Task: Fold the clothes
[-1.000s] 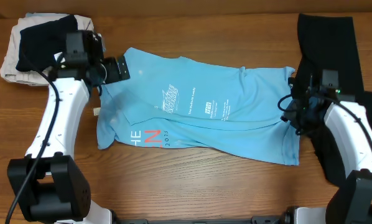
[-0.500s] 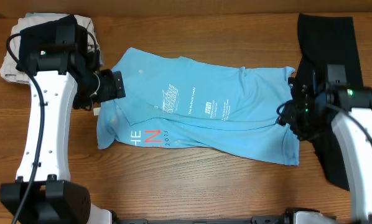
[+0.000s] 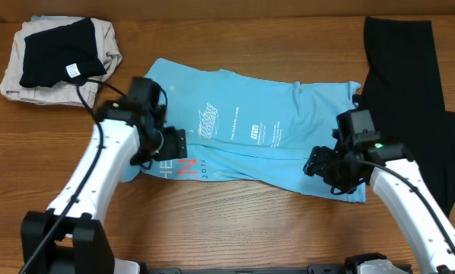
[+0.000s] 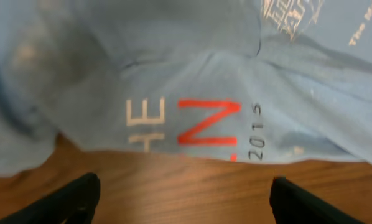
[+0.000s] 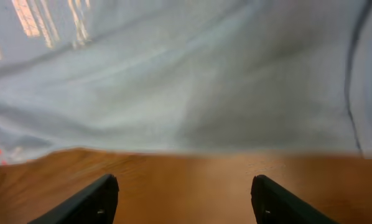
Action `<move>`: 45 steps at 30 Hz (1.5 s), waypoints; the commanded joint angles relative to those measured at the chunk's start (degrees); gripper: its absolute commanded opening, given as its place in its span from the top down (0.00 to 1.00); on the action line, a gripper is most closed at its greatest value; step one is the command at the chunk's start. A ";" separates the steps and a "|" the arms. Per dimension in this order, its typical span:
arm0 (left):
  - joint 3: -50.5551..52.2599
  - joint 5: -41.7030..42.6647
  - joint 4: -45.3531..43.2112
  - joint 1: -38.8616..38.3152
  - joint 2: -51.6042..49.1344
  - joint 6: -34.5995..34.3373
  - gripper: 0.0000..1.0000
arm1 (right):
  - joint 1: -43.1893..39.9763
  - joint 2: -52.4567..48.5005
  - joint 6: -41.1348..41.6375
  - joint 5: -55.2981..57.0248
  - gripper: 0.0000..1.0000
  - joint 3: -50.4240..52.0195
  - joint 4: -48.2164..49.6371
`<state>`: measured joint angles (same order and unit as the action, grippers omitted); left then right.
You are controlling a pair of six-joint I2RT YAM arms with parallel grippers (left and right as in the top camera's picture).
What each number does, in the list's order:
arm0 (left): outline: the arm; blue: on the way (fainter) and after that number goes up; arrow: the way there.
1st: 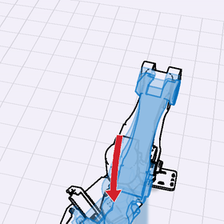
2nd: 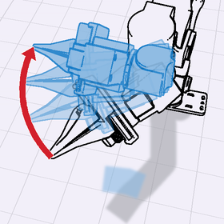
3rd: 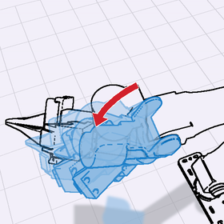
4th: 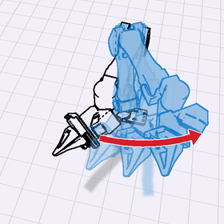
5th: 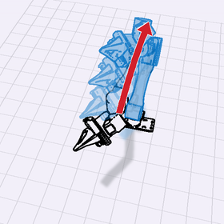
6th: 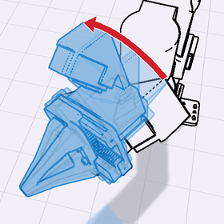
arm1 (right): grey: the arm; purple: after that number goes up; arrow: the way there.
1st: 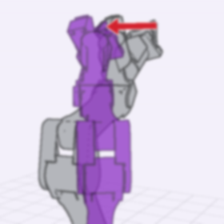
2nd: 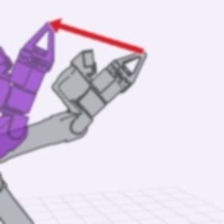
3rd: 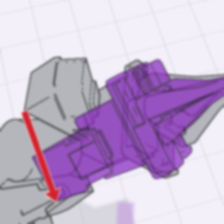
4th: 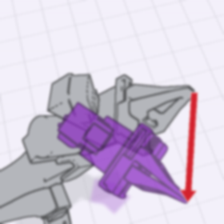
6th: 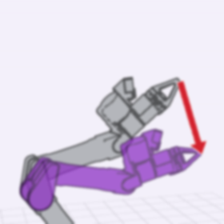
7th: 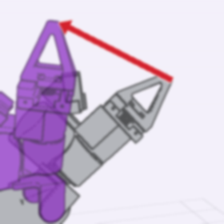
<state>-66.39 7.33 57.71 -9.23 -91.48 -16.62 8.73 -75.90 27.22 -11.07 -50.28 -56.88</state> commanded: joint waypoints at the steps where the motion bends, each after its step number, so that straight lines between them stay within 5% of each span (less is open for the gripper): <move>1: 4.31 -0.31 -4.59 -0.22 0.35 -1.66 0.10 | 0.17 -0.74 1.31 0.00 0.26 3.30 3.96; 18: 14.38 -3.48 -22.36 0.26 -6.12 0.37 0.03 | 0.15 -5.14 0.92 1.97 0.25 9.79 14.01; 27: 14.38 -3.76 -22.36 0.33 -12.33 0.74 0.03 | -1.66 -9.05 1.33 1.99 0.25 9.70 14.86; 36: 14.38 -19.82 -22.05 2.86 -12.72 1.51 0.00 | -10.82 -9.07 -0.33 2.67 0.25 9.73 15.52; 45: 14.36 -21.29 -26.23 6.10 -12.72 11.13 0.00 | -13.86 -9.11 -1.07 3.76 0.26 9.73 15.65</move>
<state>-54.48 -3.75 32.25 -4.71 -100.42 -9.82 -4.80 -84.84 26.92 -8.88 -40.91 -41.47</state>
